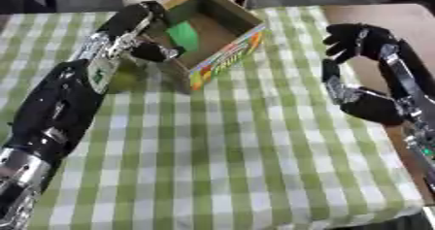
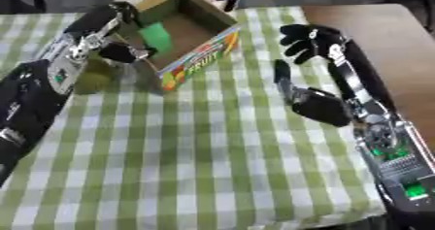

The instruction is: Pick up objects on the table and place them in the box.

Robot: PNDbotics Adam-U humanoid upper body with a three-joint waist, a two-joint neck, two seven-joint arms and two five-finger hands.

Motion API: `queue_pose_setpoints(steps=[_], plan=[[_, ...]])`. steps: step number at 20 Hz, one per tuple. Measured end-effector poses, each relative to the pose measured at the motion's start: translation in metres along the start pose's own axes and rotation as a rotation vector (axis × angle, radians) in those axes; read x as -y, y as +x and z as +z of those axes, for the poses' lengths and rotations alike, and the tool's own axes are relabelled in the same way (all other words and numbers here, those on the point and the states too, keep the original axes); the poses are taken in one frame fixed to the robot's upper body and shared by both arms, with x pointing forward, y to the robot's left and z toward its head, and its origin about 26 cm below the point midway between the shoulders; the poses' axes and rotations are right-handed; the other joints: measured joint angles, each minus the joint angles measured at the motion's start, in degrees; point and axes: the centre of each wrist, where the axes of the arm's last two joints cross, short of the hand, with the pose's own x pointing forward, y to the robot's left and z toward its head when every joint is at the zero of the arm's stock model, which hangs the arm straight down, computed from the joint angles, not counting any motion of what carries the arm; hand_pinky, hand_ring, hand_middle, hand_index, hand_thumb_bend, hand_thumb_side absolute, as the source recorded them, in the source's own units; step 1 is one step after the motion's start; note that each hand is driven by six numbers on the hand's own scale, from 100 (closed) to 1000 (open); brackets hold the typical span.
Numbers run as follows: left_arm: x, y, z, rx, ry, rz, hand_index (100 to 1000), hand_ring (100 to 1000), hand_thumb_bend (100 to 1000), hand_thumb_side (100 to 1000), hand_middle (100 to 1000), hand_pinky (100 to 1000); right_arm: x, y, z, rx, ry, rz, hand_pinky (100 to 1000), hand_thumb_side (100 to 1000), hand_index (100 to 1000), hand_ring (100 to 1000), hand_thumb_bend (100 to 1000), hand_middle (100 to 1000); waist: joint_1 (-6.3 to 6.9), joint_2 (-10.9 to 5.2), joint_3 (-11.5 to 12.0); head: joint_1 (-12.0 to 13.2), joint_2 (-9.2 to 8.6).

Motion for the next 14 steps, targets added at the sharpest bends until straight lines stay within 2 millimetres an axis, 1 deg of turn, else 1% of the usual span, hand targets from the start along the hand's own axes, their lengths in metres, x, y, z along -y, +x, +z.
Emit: queue_pose_setpoints(steps=[1, 3, 5, 7, 8, 9, 11, 14], plan=[[0.001, -0.001, 0.001, -0.005, 0.012, 0.003, 959, 811, 767, 703, 890, 747, 0.0, 0.0, 0.0, 0.0, 0.0, 0.0, 582, 384, 855, 657, 100, 676, 0.0, 0.0, 0.07, -0.02, 0.0], [-0.001, -0.002, 0.002, -0.009, 0.044, 0.012, 954, 808, 768, 713, 885, 746, 0.0, 0.0, 0.0, 0.0, 0.0, 0.0, 582, 384, 855, 657, 100, 676, -0.03, 0.0, 0.15, -0.13, 0.0], [-0.006, -0.003, 0.003, -0.006, 0.075, 0.027, 942, 793, 748, 706, 862, 740, 0.0, 0.0, 0.0, 0.0, 0.0, 0.0, 583, 384, 855, 657, 100, 676, -0.03, 0.0, 0.25, -0.18, 0.0], [-0.015, -0.004, 0.006, 0.006, 0.112, 0.046, 911, 776, 705, 688, 832, 735, 0.0, 0.0, 0.0, -0.001, -0.001, 0.0, 583, 384, 855, 657, 100, 676, -0.06, 0.0, 0.59, -0.28, 0.0], [-0.02, -0.006, 0.008, 0.01, 0.125, 0.056, 911, 776, 705, 688, 832, 735, 0.0, 0.0, 0.0, -0.001, -0.001, 0.0, 583, 384, 855, 657, 100, 676, -0.1, 0.0, 0.69, -0.37, 0.0], [-0.025, -0.007, 0.011, 0.018, 0.138, 0.068, 904, 771, 662, 663, 823, 733, 0.0, 0.0, 0.0, -0.001, -0.001, 0.0, 582, 385, 855, 657, 100, 676, -0.12, 0.0, 0.85, -0.45, 0.0], [-0.035, -0.012, 0.019, 0.034, 0.151, 0.085, 897, 765, 633, 644, 812, 733, 0.0, 0.0, 0.0, -0.002, -0.002, 0.0, 582, 385, 855, 657, 100, 676, -0.03, 0.01, 1.24, -0.75, 0.0], [-0.051, -0.024, 0.038, 0.046, 0.148, 0.085, 887, 755, 593, 613, 795, 732, 0.001, -0.001, 0.001, -0.004, -0.008, 0.001, 582, 385, 855, 656, 100, 676, 0.2, 0.03, 1.78, -1.23, 0.0]])
